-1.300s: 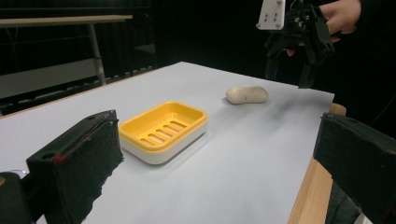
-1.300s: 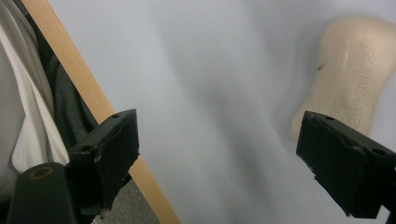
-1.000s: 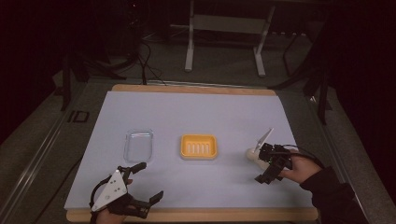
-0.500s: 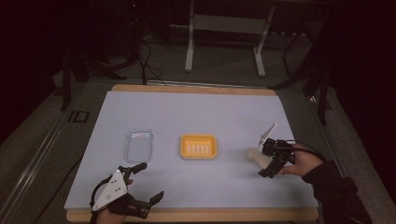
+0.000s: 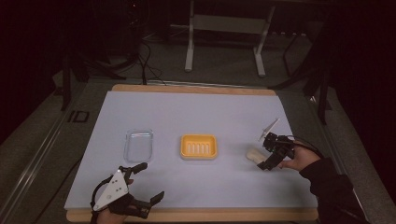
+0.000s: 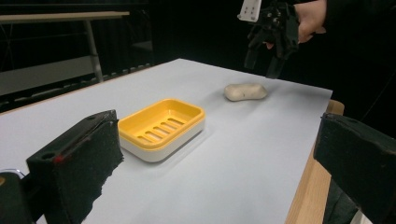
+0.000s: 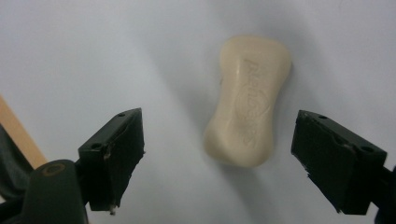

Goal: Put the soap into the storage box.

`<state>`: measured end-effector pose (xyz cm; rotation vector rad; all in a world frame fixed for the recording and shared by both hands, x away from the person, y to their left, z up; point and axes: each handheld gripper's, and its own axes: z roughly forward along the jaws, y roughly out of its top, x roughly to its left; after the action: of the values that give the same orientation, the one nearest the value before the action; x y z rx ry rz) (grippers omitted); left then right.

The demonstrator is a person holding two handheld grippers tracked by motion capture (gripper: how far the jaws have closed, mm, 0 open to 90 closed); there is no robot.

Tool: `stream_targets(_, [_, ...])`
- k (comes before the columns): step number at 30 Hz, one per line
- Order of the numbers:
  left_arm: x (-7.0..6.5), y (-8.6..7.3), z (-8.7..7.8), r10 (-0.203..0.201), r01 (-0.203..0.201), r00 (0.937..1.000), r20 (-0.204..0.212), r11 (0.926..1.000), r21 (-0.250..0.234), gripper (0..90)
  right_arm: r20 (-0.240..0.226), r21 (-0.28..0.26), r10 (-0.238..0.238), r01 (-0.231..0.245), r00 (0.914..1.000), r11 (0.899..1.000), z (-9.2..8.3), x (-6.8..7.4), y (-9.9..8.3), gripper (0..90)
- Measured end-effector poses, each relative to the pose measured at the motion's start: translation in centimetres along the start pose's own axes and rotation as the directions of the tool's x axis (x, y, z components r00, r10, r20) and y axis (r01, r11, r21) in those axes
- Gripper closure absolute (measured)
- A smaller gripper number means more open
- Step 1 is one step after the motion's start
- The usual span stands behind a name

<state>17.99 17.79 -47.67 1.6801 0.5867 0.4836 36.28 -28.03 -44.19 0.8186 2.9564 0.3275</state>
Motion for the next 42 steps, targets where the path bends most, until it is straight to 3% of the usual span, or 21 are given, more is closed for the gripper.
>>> stream_targets(21, [0.0, 0.0, 0.0, -0.001, 0.001, 1.0000, 0.004, 1.0000, 0.001, 1.1, 0.011, -0.094, 0.098, -0.096, 0.9952, 0.991, 2.7, -2.0, -0.4, 20.5])
stream_targets(30, [0.0, 0.0, 0.0, 0.001, -0.001, 1.0000, 0.005, 1.0000, 0.001, 1.1, 0.019, -0.062, 0.109, -0.108, 0.9939, 0.992, 4.5, -1.8, -0.5, 24.3])
stream_targets(37, [0.0, 0.0, -0.1, 0.001, -0.001, 1.0000, -0.001, 1.0000, 0.001, 1.1, 0.035, -0.033, 0.059, -0.058, 0.9977, 0.998, 5.3, -1.7, -0.3, 33.2])
stream_targets(42, [0.0, 0.0, 0.0, 0.002, -0.002, 1.0000, 0.002, 1.0000, 0.003, 1.1, 0.042, -0.022, 0.073, -0.072, 0.9965, 0.997, 5.7, -2.0, -0.1, 40.4])
